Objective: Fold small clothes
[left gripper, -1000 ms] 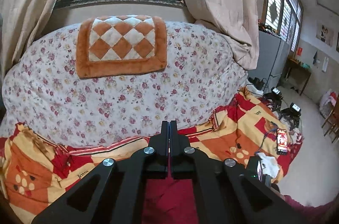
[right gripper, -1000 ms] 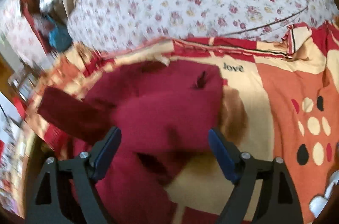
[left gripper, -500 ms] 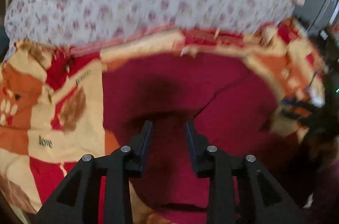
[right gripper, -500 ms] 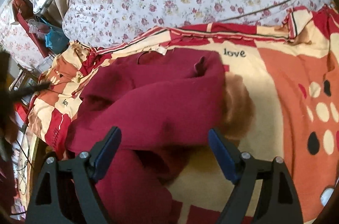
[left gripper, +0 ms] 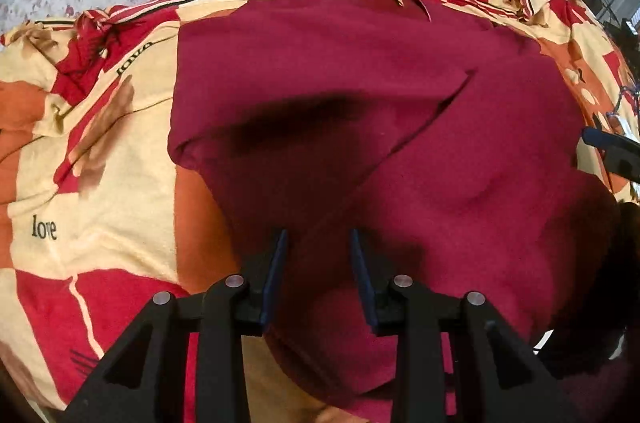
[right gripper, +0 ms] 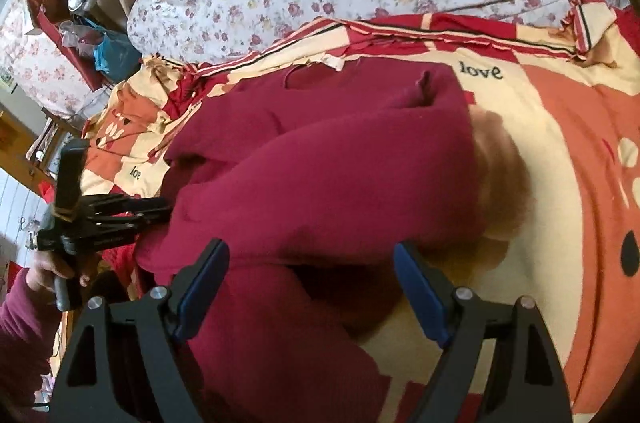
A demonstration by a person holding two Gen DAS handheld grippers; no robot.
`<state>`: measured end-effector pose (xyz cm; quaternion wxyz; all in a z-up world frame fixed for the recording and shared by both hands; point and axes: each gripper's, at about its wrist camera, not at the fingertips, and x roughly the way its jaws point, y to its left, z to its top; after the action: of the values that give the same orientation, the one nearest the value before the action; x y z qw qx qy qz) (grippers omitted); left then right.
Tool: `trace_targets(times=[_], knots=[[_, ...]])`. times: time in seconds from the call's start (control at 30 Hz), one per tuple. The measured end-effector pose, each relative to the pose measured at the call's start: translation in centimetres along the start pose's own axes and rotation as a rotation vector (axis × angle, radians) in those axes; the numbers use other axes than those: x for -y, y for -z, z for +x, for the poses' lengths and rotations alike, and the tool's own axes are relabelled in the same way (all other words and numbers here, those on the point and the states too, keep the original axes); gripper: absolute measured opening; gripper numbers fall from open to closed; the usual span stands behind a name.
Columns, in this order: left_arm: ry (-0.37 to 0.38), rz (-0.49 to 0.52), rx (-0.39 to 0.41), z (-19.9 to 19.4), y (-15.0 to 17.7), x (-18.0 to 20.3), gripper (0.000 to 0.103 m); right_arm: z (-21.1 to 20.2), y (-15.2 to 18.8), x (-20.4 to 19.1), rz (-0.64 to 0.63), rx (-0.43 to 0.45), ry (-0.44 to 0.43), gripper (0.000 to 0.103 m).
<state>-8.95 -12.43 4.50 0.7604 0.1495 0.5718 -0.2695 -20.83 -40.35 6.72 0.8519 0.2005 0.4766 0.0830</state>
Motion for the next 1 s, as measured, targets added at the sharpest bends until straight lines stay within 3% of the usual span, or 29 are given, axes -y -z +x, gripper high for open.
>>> trace_targets(times=[0.13,0.2,0.23,0.43,0.57,0.67,0.7,0.77,0.87,1.0], knots=[[0.064,0.029,0.016,-1.4,-0.3,0.1,0.014,-0.2,0.1,0.0,-0.01,-0.004,0.004,0.087],[0.062,0.054,0.003,-1.2,-0.7,0.3,0.028,0.1,0.0,0.3,0.007,-0.007,-0.003,0.087],[0.051,0.063,-0.008,-0.8,-0.7,0.4,0.03,0.1,0.0,0.3,0.007,-0.007,-0.003,0.087],[0.116,0.037,-0.037,0.3,-0.7,-0.7,0.031,0.9,0.4,0.1,0.008,-0.036,-0.013,0.087],[0.117,0.097,-0.034,0.5,-0.4,0.1,0.031,1.2,0.2,0.3,0.028,-0.034,-0.016,0.087],[0.106,0.163,-0.045,0.6,-0.2,1.2,0.016,1.2,0.2,0.5,0.035,-0.033,-0.02,0.087],[0.109,0.153,-0.048,0.5,-0.2,1.2,0.005,1.2,0.2,0.5,0.036,-0.031,-0.018,0.087],[0.11,0.132,-0.042,-0.2,-0.3,1.4,0.0,1.0,0.1,0.6,0.038,-0.026,-0.015,0.087],[0.12,0.144,0.035,-3.3,-0.8,2.4,0.0,0.6,0.0,0.8,0.04,-0.012,-0.012,0.087],[0.165,0.159,0.223,-10.2,-2.9,4.1,0.0,-1.3,-0.5,2.5,0.094,0.062,0.004,0.087]])
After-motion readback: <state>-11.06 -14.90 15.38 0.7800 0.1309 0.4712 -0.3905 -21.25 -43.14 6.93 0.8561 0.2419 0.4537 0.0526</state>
